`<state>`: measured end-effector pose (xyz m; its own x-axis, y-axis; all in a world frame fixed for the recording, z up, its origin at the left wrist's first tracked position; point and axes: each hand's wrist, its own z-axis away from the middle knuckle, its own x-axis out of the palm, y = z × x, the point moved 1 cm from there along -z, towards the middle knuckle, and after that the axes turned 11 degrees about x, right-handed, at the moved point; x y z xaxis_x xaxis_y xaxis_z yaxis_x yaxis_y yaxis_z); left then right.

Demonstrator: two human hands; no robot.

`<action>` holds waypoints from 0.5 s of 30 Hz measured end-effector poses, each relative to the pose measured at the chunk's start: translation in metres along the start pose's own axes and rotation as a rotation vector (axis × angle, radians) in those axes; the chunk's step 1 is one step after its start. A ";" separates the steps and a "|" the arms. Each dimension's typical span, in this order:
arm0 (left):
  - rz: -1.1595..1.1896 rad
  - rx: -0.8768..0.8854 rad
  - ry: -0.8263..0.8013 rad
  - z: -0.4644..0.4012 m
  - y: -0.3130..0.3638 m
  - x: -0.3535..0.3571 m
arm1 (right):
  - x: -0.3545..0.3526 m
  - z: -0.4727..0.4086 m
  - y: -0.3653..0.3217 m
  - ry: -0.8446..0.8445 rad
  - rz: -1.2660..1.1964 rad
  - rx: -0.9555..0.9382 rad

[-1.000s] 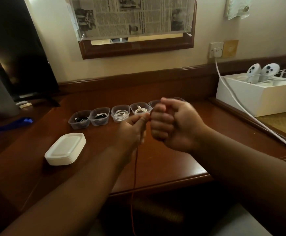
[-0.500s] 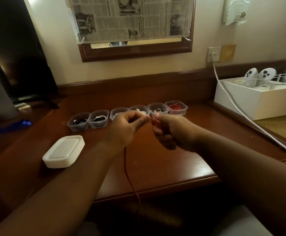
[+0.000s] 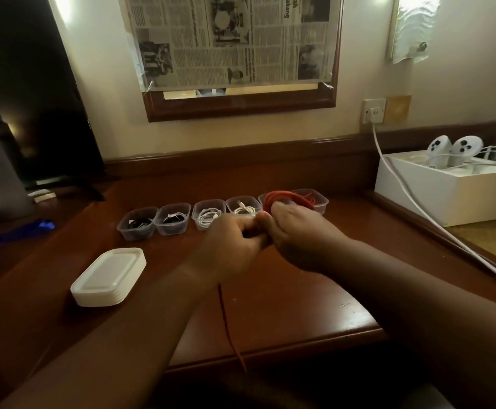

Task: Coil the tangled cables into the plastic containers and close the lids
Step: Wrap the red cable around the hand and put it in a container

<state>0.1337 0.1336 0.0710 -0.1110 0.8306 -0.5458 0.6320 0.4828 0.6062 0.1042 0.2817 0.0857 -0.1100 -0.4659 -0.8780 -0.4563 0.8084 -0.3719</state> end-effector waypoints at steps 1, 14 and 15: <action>0.005 -0.011 0.022 -0.003 -0.003 -0.007 | -0.001 0.003 -0.005 -0.027 -0.001 0.015; 0.332 -0.274 0.064 0.021 -0.013 0.025 | -0.017 -0.013 -0.003 0.250 -0.975 0.037; 0.251 -0.231 0.068 0.019 -0.011 0.022 | -0.012 -0.012 0.003 0.315 -0.505 0.001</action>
<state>0.1391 0.1416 0.0414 -0.0296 0.9443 -0.3276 0.4570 0.3043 0.8358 0.0933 0.2854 0.0988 -0.1363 -0.8772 -0.4604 -0.5191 0.4591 -0.7209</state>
